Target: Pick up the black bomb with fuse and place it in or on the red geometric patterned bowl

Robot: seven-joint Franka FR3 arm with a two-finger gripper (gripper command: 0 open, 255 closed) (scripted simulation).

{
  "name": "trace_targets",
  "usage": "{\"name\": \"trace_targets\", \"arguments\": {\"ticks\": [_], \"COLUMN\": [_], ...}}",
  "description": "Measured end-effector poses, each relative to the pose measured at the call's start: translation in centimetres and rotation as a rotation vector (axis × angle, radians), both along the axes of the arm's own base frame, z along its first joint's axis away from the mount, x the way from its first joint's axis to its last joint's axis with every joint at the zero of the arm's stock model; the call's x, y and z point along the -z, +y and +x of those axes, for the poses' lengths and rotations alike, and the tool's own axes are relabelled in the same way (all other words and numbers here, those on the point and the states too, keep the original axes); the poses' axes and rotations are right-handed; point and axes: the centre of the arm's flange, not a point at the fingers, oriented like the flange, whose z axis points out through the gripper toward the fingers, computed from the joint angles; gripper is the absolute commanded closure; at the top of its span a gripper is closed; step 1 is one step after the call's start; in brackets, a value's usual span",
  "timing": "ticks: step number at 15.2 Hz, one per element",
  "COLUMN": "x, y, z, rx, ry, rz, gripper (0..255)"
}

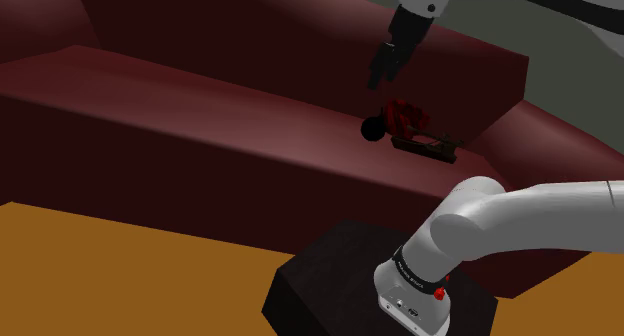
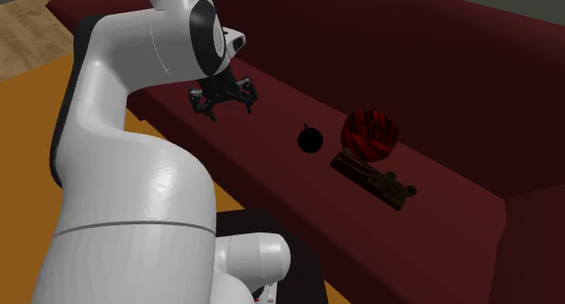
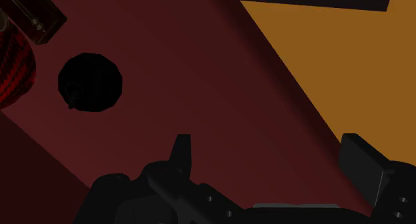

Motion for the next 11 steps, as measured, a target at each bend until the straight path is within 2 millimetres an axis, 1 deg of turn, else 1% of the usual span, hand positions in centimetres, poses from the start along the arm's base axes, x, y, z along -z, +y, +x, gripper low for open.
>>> {"name": "trace_targets", "arguments": {"ticks": [2,5,6,7,9,11], "x": [0.3,2.0,2.9,3.7,4.6,6.1], "y": [-0.4,-3.2,-4.2,-5.3,-7.4,-9.6], "z": [0.1,0.3,0.4,0.6,1.0,1.2], "rx": [0.002,0.012,0.016,0.020,0.027,0.035], "ry": [-0.001,-0.005,-0.006,-0.008,-0.012,-0.015], "rz": [-0.002,-0.010,-0.013,-0.016,-0.022,-0.029], "gripper": [0,0,0,0,0,0]}}
